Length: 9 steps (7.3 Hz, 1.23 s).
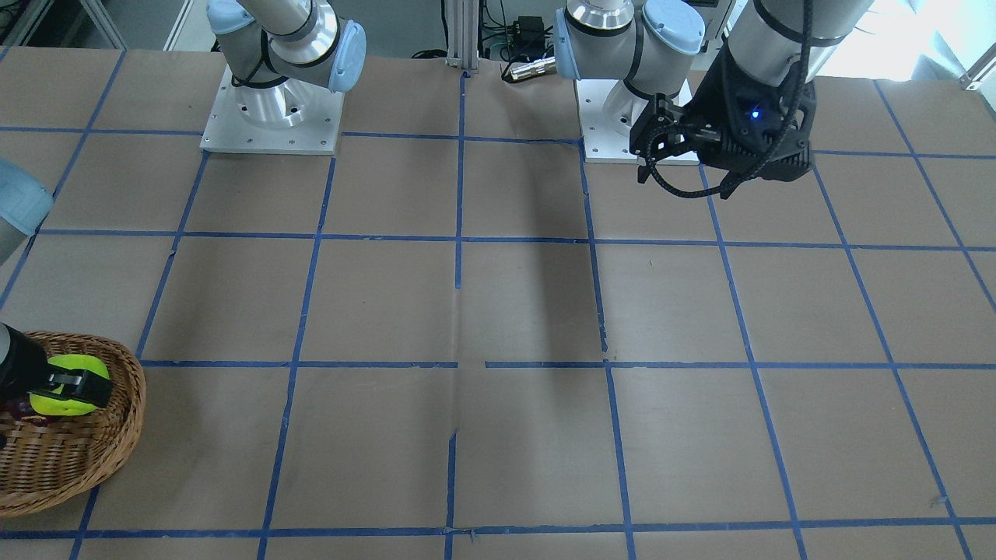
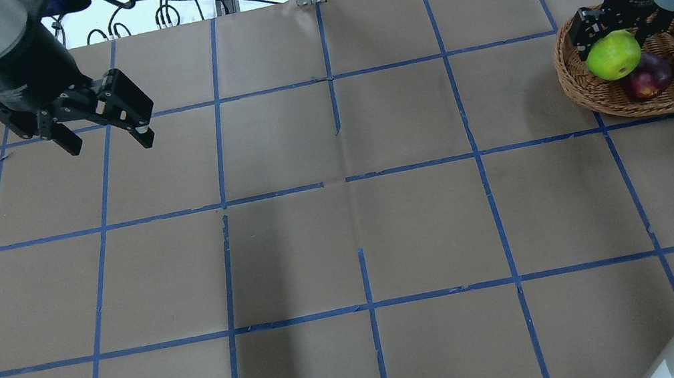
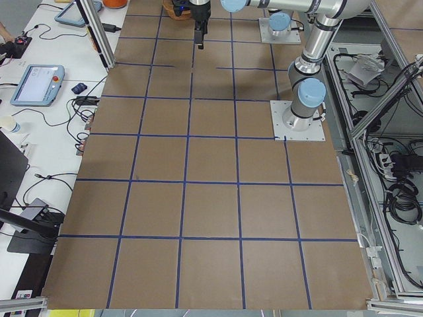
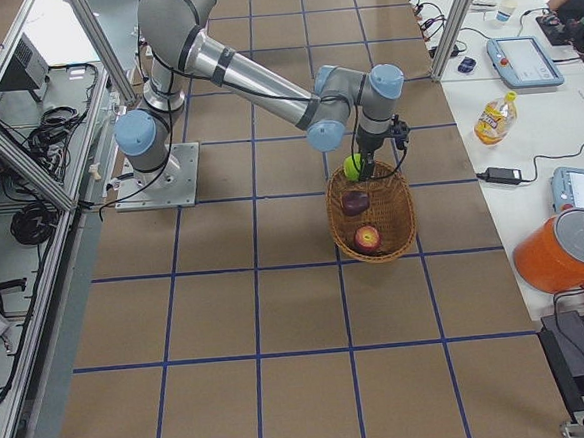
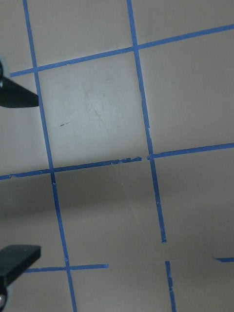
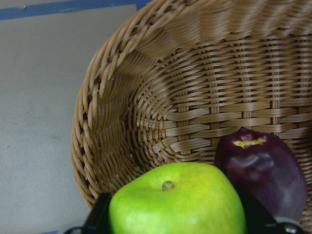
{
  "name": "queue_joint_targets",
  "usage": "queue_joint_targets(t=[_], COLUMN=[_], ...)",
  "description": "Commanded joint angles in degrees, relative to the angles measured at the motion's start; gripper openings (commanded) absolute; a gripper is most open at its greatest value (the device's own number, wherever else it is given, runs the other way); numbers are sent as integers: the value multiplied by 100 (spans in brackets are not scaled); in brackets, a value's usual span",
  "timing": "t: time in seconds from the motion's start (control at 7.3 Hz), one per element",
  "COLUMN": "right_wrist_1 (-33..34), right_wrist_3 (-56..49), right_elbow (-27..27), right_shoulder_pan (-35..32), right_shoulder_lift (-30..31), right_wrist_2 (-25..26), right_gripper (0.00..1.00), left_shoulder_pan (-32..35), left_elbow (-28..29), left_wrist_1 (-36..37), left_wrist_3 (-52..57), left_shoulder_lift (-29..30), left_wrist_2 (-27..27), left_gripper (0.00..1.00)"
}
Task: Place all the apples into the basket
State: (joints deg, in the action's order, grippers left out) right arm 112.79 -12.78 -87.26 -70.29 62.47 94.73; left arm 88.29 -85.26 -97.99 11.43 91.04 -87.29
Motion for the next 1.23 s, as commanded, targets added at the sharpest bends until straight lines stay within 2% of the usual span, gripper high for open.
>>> queue_joint_targets(t=[0.0,0.14,0.41,0.68,0.82,0.96,1.1], right_wrist_1=[58,50,-3,-177,-675,-1298,-1721], right_wrist_3=[-41,11,-14,-6,38,64,282], right_elbow=[-63,-37,15,147,287,410,437], right_shoulder_pan=[15,68,77,68,7,-54,-203], right_shoulder_lift=[-95,-95,-69,149,482,746,931], right_wrist_2=[1,-34,10,1,-86,-470,-613], right_gripper=[79,100,100,100,100,100,100], left_shoulder_pan=[30,-5,13,13,4,13,4], left_elbow=[-61,-139,-279,-351,-211,-158,-157], left_wrist_1=[209,140,157,210,219,219,236], left_wrist_3=[104,96,79,35,0,-9,-9], left_shoulder_lift=[-7,-146,-183,-236,-44,-16,-33], left_wrist_2=[-16,-42,-78,-488,-587,-666,-623], left_gripper=[100,100,100,100,100,100,100])
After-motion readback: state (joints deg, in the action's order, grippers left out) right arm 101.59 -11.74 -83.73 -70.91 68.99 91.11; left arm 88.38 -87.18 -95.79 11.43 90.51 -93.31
